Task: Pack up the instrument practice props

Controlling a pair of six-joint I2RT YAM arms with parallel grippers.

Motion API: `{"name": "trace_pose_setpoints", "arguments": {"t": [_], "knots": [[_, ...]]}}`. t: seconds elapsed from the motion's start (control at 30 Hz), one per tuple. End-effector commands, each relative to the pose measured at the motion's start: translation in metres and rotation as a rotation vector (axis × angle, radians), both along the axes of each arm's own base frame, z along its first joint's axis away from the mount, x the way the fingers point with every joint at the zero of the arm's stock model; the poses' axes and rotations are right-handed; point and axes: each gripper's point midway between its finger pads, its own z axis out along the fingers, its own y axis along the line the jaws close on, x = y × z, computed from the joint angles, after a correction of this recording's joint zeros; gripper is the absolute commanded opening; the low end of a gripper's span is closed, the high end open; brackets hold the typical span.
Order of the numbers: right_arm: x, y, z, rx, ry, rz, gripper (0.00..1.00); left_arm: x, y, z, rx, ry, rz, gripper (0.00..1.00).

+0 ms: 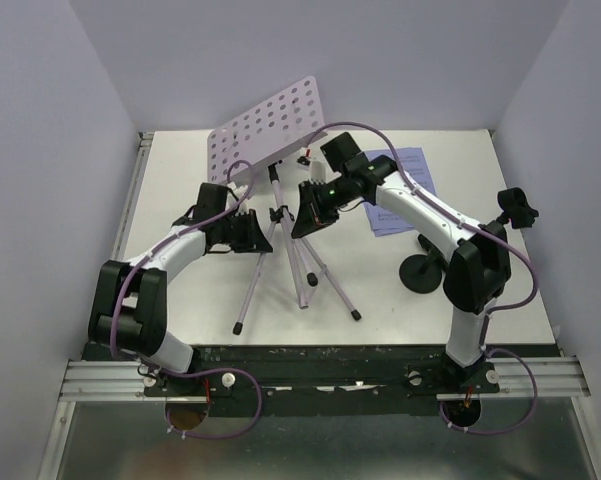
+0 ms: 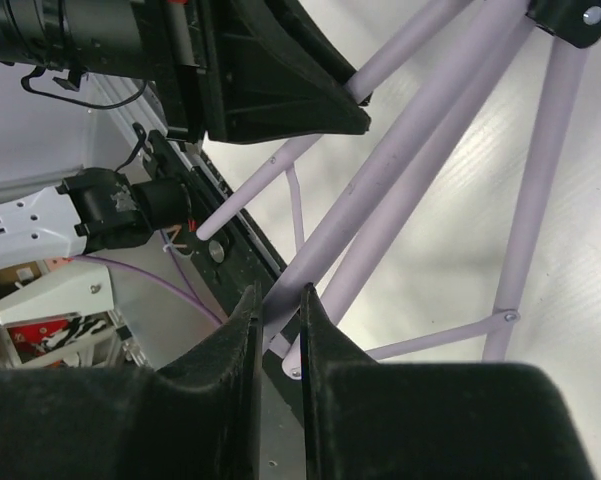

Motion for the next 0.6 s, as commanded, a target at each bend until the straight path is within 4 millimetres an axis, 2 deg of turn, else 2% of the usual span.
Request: {"name": "trace_pose_setpoints", "arguments": {"t": [0.0,0.57], "knots": [[-0.015,0.027,-0.062,-0.075,0.027,0.116,0.01,0.006,-0.057,0.094,-0.266,-0.313,-0.257,0.0],[0.01,0.034,-0.141,-0.237,-0.007,0.121,0.0,0.014,-0.058,0.085,-0.257,-0.289,-0.252,0.0]]}}
